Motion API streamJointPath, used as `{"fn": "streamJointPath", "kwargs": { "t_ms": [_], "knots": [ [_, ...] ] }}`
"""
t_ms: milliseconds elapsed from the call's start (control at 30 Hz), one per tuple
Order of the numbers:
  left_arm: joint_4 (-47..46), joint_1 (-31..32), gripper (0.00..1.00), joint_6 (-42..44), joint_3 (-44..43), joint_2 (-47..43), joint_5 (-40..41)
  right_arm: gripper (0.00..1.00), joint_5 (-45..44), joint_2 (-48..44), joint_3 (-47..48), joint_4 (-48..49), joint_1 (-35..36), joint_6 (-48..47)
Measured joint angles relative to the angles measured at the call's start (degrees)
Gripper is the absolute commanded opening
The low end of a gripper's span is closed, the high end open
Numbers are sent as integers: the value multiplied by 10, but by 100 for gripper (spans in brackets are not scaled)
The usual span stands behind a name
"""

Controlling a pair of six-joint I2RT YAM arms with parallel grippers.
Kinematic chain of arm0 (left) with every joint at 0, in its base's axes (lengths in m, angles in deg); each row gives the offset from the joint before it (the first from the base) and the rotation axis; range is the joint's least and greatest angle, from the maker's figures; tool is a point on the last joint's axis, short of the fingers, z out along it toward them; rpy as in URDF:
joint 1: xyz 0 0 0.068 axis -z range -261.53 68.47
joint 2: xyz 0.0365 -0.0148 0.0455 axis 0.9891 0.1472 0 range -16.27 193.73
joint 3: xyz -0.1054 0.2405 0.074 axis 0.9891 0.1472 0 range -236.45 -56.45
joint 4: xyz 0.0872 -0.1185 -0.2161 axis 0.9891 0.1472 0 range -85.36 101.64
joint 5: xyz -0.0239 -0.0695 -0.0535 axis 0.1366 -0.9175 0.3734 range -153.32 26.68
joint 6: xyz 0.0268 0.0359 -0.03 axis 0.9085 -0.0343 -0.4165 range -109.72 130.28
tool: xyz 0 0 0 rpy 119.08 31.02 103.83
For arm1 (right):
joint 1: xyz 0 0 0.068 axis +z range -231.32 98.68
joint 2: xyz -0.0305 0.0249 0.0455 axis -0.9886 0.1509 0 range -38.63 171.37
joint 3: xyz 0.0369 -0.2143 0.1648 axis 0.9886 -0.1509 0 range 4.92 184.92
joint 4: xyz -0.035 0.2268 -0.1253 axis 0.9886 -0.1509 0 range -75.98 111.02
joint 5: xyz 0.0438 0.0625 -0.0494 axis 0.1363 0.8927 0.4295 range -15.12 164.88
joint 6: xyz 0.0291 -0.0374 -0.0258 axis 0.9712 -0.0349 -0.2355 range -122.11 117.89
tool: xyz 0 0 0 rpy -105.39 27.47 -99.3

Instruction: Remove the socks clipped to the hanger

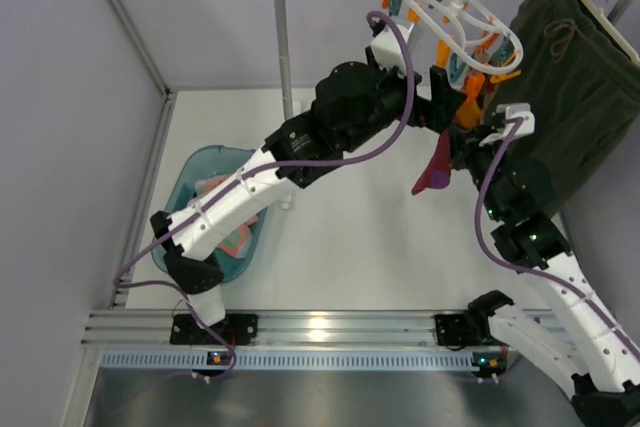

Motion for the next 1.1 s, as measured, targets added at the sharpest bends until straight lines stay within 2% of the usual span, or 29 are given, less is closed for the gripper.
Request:
{"fn": "streamJointPath", "kwargs": {
  "t_ms": [133, 300, 533, 633, 900, 933, 1000, 1033, 1100],
  "knots": [
    [42, -40, 99, 16, -88, 67, 0, 0, -79, 30, 0, 21, 80, -32],
    [74, -61, 99, 45, -114, 104, 0, 0, -146, 63, -17, 97, 158, -88],
    [84, -58, 98, 86, -127, 129, 10, 0, -167, 99, -35, 175, 185, -130],
    [85, -54, 93, 107, -136, 141, 50, 0, -166, 111, -35, 193, 188, -137],
    [87, -42, 68, 158, -184, 188, 139, 0, -152, 137, -34, 210, 191, -146],
    [87, -40, 58, 163, -191, 195, 142, 0, -150, 142, -34, 212, 191, -146],
    [87, -39, 44, 167, -200, 202, 143, 0, -148, 148, -34, 215, 191, -146],
    [87, -38, 31, 172, -205, 205, 144, 0, -146, 151, -34, 218, 191, -146],
    [87, -38, 17, 175, -210, 208, 143, 0, -143, 154, -34, 220, 191, -146]
  ]
}}
